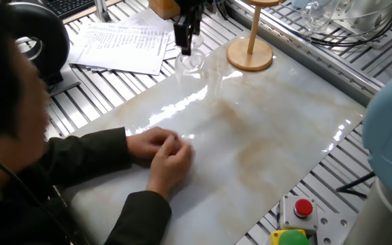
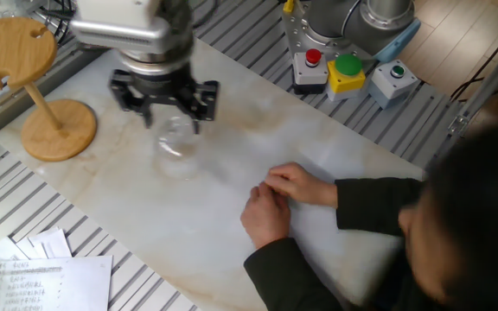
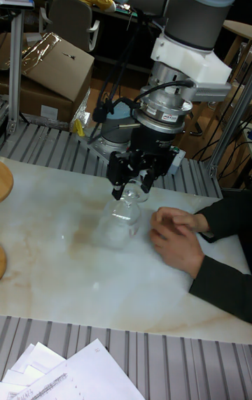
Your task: Put the glass cup onto the shelf
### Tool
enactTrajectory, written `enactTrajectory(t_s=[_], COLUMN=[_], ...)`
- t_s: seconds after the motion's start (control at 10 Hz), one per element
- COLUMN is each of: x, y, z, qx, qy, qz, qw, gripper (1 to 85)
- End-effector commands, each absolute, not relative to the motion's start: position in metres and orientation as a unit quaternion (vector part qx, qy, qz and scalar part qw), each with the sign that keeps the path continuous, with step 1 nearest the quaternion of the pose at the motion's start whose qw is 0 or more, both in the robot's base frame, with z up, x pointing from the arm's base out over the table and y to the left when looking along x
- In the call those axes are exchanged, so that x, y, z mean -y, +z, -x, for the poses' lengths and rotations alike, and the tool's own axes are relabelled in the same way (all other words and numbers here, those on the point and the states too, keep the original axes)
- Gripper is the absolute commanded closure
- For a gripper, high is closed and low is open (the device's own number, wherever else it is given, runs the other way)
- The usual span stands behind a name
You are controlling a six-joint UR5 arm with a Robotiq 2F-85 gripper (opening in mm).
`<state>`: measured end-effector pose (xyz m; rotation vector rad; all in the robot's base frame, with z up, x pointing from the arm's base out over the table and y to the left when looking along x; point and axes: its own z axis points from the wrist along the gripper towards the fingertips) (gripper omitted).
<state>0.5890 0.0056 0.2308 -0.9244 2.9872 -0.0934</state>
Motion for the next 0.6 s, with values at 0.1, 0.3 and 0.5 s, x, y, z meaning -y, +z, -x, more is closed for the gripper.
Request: enactTrajectory(t_s=[0.1, 0.3, 0.5], x=[0.011, -0.019, -0.028], y=[0.233, 0.232, 0.235], z=[-0.61, -0.621, -0.636], qx=[-0.94, -0.962, -0.977], qy=[-0.074, -0.021, -0.005], qz=[0.332, 0.266, 0.193], qw=[0.021, 0.062, 0.095], gripper=[84.7, 84.7, 84.7])
